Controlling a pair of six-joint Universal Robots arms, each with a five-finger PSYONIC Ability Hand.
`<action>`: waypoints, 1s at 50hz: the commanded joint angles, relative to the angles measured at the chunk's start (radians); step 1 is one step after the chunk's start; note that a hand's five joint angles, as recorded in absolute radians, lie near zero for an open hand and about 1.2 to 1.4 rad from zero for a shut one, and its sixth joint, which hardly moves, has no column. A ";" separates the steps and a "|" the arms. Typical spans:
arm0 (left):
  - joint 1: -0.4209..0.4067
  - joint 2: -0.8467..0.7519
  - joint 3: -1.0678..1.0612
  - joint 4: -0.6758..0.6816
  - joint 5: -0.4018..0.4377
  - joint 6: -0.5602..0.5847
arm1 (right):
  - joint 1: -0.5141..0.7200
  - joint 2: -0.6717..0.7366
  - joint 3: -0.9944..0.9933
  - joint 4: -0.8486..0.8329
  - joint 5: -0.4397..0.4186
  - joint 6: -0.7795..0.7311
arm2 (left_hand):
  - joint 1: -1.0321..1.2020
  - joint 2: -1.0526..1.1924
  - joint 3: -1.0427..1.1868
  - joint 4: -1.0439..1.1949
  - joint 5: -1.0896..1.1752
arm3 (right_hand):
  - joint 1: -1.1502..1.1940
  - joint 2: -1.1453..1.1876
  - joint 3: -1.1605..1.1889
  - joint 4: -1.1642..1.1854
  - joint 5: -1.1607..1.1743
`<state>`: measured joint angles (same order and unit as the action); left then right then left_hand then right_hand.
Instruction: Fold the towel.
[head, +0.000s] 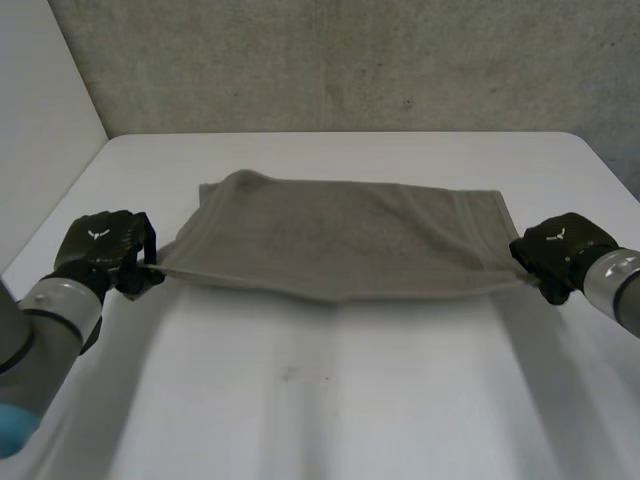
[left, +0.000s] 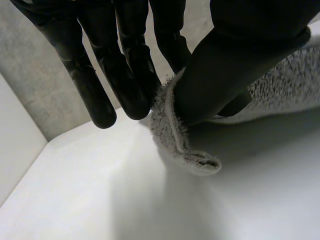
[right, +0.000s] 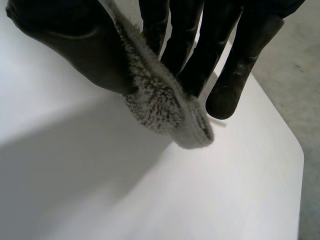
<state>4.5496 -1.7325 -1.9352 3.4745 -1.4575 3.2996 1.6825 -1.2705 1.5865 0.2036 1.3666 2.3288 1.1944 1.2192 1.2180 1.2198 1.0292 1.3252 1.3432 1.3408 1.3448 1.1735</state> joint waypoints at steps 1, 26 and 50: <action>0.014 0.240 -0.068 -0.158 0.077 0.003 | -0.010 -0.127 -0.014 0.322 -0.004 -0.254 | 0.202 0.177 0.178 0.176 0.192 | 0.071 0.053 0.056 0.051 0.048; 0.043 0.031 0.107 -0.180 0.206 0.319 | -0.075 0.066 -0.265 0.317 0.000 -0.315 | 0.202 0.177 0.178 0.176 0.192 | 0.071 0.053 0.056 0.051 0.048; -0.037 -0.665 0.835 -0.161 0.184 0.310 | 0.060 0.588 -0.769 0.043 0.120 -0.264 | 0.202 0.177 0.178 0.176 0.192 | 0.071 0.053 0.056 0.051 0.048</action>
<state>4.5142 -2.3254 -1.1935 3.3135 -1.2691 3.6092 1.7252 -0.7636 0.9061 0.2646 1.4727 2.0674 1.1946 1.2192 1.2180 1.2198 1.0331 1.3253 1.3436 1.3447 1.3451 1.1905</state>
